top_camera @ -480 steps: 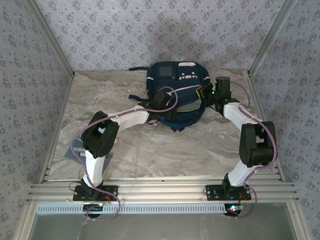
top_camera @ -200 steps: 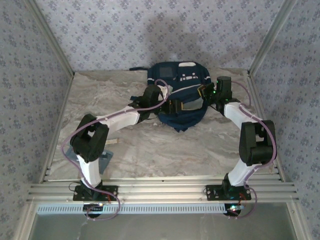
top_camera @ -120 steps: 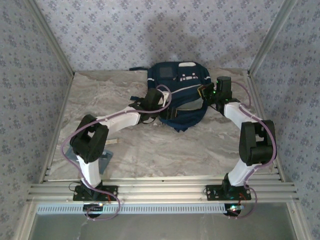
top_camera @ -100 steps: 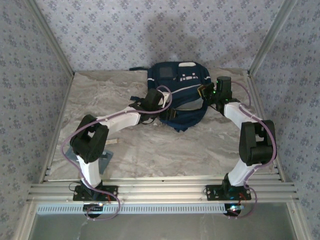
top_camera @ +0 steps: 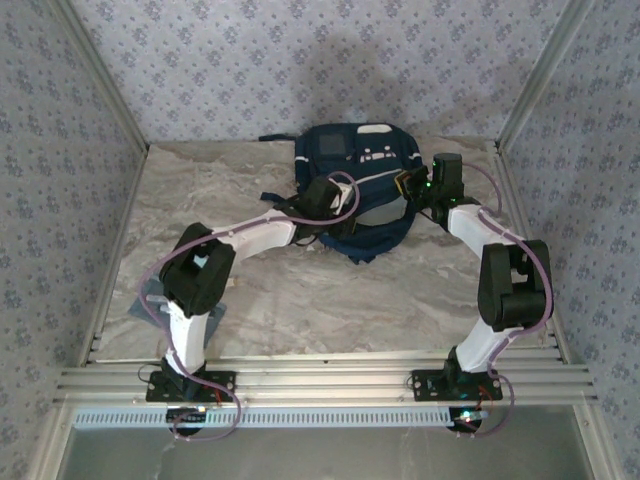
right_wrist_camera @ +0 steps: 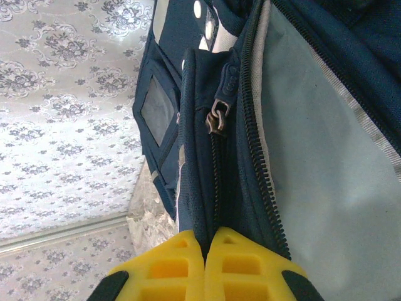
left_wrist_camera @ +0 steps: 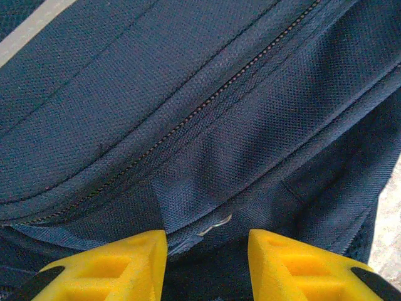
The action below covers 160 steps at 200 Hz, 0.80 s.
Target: Pack the student bag
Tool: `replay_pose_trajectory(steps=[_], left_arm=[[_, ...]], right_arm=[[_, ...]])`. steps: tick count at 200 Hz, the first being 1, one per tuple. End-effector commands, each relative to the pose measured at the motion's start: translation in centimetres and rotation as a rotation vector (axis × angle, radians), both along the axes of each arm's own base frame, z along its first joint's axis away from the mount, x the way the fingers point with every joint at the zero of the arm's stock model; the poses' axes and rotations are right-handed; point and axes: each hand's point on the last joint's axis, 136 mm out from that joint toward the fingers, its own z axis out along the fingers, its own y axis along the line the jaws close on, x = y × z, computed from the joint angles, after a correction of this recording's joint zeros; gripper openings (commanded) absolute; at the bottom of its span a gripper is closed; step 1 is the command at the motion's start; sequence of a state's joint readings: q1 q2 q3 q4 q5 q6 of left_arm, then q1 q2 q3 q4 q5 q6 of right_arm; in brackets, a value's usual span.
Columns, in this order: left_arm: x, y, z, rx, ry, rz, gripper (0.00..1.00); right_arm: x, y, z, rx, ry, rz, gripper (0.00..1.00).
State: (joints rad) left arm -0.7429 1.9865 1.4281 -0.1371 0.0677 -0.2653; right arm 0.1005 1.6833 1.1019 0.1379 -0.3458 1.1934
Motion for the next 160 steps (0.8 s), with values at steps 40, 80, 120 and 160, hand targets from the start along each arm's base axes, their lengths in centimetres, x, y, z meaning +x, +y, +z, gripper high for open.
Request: replay_pose_trajectory(steps=[40,80,120,160], left_arm=[[0.2,0.5,-1.2,0.114,-0.002,0.015,0.38],[-0.7,0.9,-0.9,0.102,0.011,0.023,0.39],[-1.0,1.2,-0.8,0.077,0.035,0.066,0.51],[-0.4,2.1,1.0,0.083,-0.017,0.109,0.59]], right_arm=[[1.1,0.7,3.2,0.031,-0.120,0.020,0.00],[1.7,-0.2,4.5,0.048,-0.148,-0.008,0.00],[2.2,0.0,7.1,0.031,-0.181,0.004,0.00],[2.1,-0.5,7.2,0.025,-0.179,-0.006,0.00]])
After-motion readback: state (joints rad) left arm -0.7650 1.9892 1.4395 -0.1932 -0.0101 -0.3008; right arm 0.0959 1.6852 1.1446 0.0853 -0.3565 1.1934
